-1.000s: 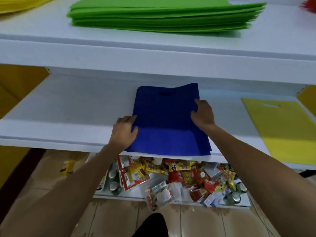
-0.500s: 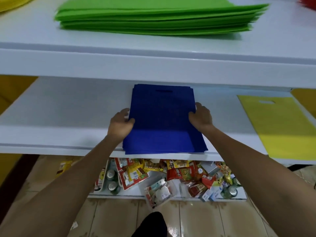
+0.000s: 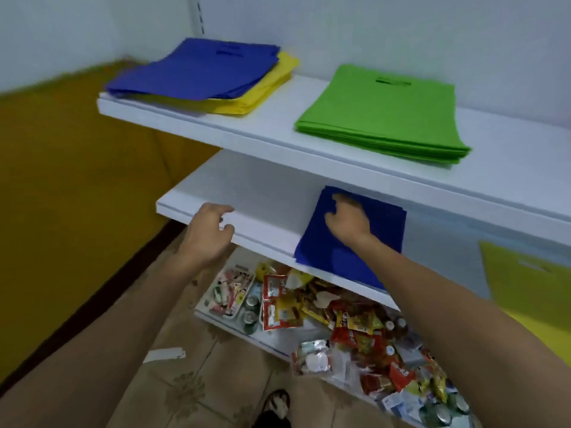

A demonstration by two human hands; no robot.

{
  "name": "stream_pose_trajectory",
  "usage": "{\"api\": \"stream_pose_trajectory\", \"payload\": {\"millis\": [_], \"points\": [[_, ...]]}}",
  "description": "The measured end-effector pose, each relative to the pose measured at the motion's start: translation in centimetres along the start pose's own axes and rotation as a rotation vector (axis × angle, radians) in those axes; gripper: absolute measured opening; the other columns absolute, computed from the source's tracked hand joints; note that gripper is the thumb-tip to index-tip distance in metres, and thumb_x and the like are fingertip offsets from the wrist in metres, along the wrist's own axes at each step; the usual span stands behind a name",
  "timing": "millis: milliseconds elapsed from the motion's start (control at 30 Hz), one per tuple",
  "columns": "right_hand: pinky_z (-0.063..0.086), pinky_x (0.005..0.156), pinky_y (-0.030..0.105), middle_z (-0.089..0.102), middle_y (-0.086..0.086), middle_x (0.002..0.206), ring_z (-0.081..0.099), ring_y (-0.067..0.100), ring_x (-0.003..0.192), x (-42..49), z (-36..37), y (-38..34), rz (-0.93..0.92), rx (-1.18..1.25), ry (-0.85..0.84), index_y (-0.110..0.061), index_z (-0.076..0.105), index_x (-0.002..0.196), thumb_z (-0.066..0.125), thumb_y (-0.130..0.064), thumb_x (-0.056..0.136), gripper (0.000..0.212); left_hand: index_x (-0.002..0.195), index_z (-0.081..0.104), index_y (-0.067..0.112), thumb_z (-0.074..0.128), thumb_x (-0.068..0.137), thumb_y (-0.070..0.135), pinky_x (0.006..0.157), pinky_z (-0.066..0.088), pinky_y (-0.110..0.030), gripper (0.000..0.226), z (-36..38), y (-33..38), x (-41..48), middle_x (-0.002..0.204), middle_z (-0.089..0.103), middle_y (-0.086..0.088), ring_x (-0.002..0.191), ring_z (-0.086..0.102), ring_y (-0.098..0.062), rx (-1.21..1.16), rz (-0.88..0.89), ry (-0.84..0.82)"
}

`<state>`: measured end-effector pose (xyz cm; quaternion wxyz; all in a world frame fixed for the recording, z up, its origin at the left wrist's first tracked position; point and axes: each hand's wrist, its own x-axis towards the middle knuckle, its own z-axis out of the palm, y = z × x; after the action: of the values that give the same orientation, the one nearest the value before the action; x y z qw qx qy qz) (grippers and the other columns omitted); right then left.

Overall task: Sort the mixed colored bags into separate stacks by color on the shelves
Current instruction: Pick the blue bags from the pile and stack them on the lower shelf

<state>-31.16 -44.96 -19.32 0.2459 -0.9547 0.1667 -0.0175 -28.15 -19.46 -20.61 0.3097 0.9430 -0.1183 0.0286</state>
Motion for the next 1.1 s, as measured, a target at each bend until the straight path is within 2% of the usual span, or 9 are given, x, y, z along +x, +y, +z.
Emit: {"api": "stream_pose_trajectory", "payload": {"millis": [67, 167, 300, 400, 533, 667, 833, 1000, 1100], "points": [[0.051, 0.080, 0.037, 0.057, 0.018, 0.117, 0.056, 0.034, 0.106, -1.8, 1.2, -4.6, -0.134, 0.028, -0.044, -0.002, 0.051, 0.120, 0.045, -0.007, 0.088, 0.033, 0.127, 0.055, 0.011, 0.054, 0.088, 0.011, 0.091, 0.041, -0.032, 0.039, -3.9, -1.9, -2.8, 0.127, 0.051, -0.014, 0.109, 0.053, -0.027, 0.047, -0.061, 0.068], [0.047, 0.092, 0.041, 0.052, 0.019, 0.129, 0.052, 0.034, 0.114, -4.3, 2.4, -12.1, -0.298, 0.089, -0.106, -0.002, 0.045, 0.132, 0.046, -0.006, 0.088, 0.044, 0.128, 0.054, 0.014, 0.052, 0.089, 0.014, 0.091, 0.041, -0.033, 0.039, -9.9, -4.6, -6.8, 0.129, 0.048, -0.011, 0.115, 0.050, -0.025, 0.124, -0.165, 0.163], [0.041, 0.102, 0.041, 0.048, 0.014, 0.136, 0.048, 0.029, 0.122, -7.0, 3.1, -22.6, -0.535, 0.143, -0.101, -0.008, 0.037, 0.141, 0.049, -0.012, 0.090, 0.053, 0.130, 0.051, 0.019, 0.050, 0.094, 0.021, 0.083, 0.045, -0.033, 0.036, -18.3, -7.9, -11.9, 0.130, 0.045, -0.005, 0.109, 0.051, -0.021, 0.189, -0.296, 0.295], [0.046, 0.095, 0.039, 0.049, 0.012, 0.135, 0.051, 0.026, 0.119, -8.9, 3.5, -29.8, -0.687, 0.164, -0.095, -0.009, 0.035, 0.142, 0.049, -0.011, 0.091, 0.054, 0.129, 0.052, 0.018, 0.050, 0.093, 0.020, 0.083, 0.041, -0.031, 0.036, -23.7, -10.4, -14.7, 0.127, 0.046, -0.007, 0.108, 0.050, -0.022, 0.216, -0.355, 0.404], [0.047, 0.090, 0.037, 0.049, 0.012, 0.135, 0.052, 0.026, 0.117, -9.9, 5.3, -38.0, -0.850, 0.165, -0.089, -0.010, 0.036, 0.142, 0.050, -0.013, 0.091, 0.053, 0.127, 0.053, 0.018, 0.052, 0.091, 0.018, 0.091, 0.040, -0.034, 0.036, -28.8, -14.1, -16.3, 0.124, 0.049, -0.009, 0.111, 0.049, -0.024, 0.235, -0.424, 0.517], [0.045, 0.096, 0.042, 0.048, 0.012, 0.136, 0.049, 0.028, 0.120, -9.3, 8.1, -44.6, -0.892, 0.180, -0.071, -0.010, 0.037, 0.142, 0.049, -0.013, 0.090, 0.053, 0.126, 0.054, 0.018, 0.053, 0.090, 0.017, 0.093, 0.040, -0.035, 0.036, -32.5, -18.4, -14.9, 0.126, 0.049, -0.008, 0.113, 0.050, -0.023, 0.242, -0.408, 0.574], [0.043, 0.099, 0.040, 0.049, 0.011, 0.136, 0.047, 0.028, 0.123, -5.9, 10.9, -51.7, -0.856, 0.165, -0.041, -0.012, 0.038, 0.141, 0.049, -0.015, 0.089, 0.053, 0.126, 0.054, 0.018, 0.052, 0.089, 0.016, 0.095, 0.040, -0.036, 0.037, -37.1, -24.4, -9.6, 0.126, 0.049, -0.007, 0.114, 0.049, -0.023, 0.213, -0.366, 0.558], [0.042, 0.100, 0.041, 0.049, 0.012, 0.136, 0.047, 0.027, 0.123, -1.7, 12.1, -54.8, -0.759, 0.182, -0.001, -0.011, 0.038, 0.141, 0.049, -0.014, 0.090, 0.053, 0.126, 0.054, 0.020, 0.052, 0.089, 0.017, 0.090, 0.041, -0.032, 0.036, -39.6, -27.9, -3.7, 0.125, 0.047, -0.006, 0.109, 0.051, -0.021, 0.202, -0.295, 0.469], [0.042, 0.100, 0.041, 0.049, 0.012, 0.135, 0.047, 0.028, 0.123, 0.8, 12.5, -54.9, -0.695, 0.170, 0.011, -0.011, 0.038, 0.141, 0.049, -0.014, 0.090, 0.053, 0.125, 0.054, 0.018, 0.052, 0.090, 0.016, 0.095, 0.039, -0.033, 0.036, -39.7, -28.9, -0.6, 0.126, 0.047, -0.006, 0.113, 0.050, -0.021, 0.186, -0.249, 0.425]]}}
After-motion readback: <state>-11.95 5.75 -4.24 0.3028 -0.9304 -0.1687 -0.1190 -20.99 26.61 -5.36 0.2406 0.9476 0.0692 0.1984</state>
